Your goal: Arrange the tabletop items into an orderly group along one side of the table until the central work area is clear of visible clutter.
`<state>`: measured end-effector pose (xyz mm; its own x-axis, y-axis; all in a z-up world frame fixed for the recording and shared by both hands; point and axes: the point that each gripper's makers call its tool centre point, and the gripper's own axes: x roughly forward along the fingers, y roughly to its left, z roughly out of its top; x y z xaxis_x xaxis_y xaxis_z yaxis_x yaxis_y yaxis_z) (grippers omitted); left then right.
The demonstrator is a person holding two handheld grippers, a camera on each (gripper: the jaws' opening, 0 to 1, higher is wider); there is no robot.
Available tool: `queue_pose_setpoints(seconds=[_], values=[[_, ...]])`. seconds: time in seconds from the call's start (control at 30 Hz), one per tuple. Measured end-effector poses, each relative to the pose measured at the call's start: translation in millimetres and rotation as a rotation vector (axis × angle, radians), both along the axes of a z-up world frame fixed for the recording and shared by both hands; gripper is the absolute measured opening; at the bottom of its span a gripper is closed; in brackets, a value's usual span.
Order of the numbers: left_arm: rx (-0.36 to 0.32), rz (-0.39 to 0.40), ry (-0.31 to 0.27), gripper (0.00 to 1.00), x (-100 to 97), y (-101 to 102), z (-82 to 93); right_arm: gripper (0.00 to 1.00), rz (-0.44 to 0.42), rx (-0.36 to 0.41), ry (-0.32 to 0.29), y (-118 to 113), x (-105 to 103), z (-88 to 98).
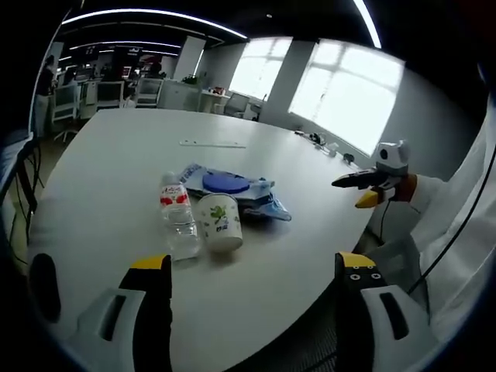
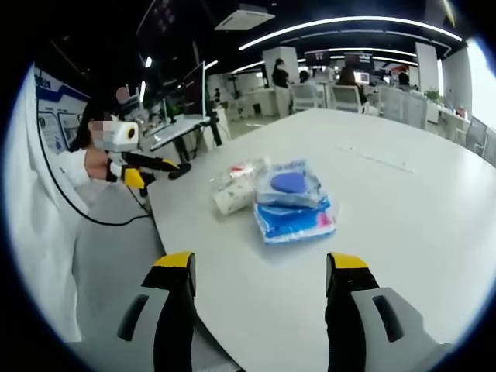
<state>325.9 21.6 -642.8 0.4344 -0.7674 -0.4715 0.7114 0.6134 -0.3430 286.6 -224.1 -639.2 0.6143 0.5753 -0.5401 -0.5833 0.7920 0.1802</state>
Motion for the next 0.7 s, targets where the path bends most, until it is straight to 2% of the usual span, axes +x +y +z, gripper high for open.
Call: queue_pose_setpoints(seconds=[0.7], values=[[0.008, -0.046, -0.009, 0.89, 20.3, -12, 6.4, 0.65, 0.002, 0.028, -0.004, 15, 20, 5.5]])
